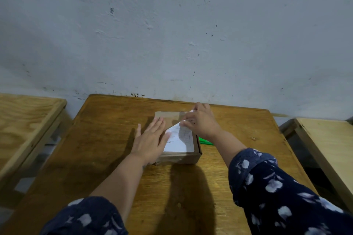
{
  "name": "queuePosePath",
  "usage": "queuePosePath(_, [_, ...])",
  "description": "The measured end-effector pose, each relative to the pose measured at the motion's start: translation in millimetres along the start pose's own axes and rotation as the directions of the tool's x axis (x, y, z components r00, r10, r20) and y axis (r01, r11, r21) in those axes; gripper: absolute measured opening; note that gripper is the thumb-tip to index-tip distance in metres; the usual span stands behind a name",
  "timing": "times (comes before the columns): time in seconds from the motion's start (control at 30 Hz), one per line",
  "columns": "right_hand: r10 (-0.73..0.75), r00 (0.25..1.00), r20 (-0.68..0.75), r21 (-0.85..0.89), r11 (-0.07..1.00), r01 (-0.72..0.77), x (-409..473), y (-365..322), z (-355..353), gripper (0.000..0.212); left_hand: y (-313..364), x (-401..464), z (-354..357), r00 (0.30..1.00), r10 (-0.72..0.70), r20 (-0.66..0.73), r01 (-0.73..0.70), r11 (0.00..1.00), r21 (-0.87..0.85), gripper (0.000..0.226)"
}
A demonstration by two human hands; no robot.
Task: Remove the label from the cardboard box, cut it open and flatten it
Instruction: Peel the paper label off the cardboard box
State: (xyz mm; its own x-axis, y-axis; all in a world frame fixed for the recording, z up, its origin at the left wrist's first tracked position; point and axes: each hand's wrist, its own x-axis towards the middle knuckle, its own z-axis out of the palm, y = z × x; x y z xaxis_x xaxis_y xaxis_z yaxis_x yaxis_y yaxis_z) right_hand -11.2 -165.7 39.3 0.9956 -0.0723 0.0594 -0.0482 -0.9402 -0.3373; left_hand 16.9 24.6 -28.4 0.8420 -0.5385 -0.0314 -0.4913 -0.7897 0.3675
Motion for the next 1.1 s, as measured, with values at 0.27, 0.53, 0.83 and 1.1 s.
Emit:
queuePosePath(0.27, [-0.060, 0.998, 0.025, -0.103, 0.993, 0.062, -8, -1, 2, 0.024, -9, -2, 6, 0.995, 0.071, 0.064, -0.078, 0.991, 0.109, 0.102])
queuePosePath(0.53, [-0.269, 0.959, 0.089, -0.171, 0.945, 0.281, -9, -26, 14, 0.020, -7, -1, 6, 0.996, 0.069, 0.057, -0.074, 0.993, 0.092, 0.103])
queuePosePath(0.83, [-0.241, 0.968, 0.073, 0.001, 0.970, 0.242, -1, -27, 22, 0.014, -4, -39, 27, 0.990, -0.095, -0.101, 0.073, 0.975, -0.208, 0.052])
queuePosePath(1.1, [-0.275, 0.960, 0.050, 0.053, 0.961, 0.272, -7, -23, 29, 0.010, -3, -40, 28, 0.991, -0.107, -0.077, 0.091, 0.978, -0.189, 0.051])
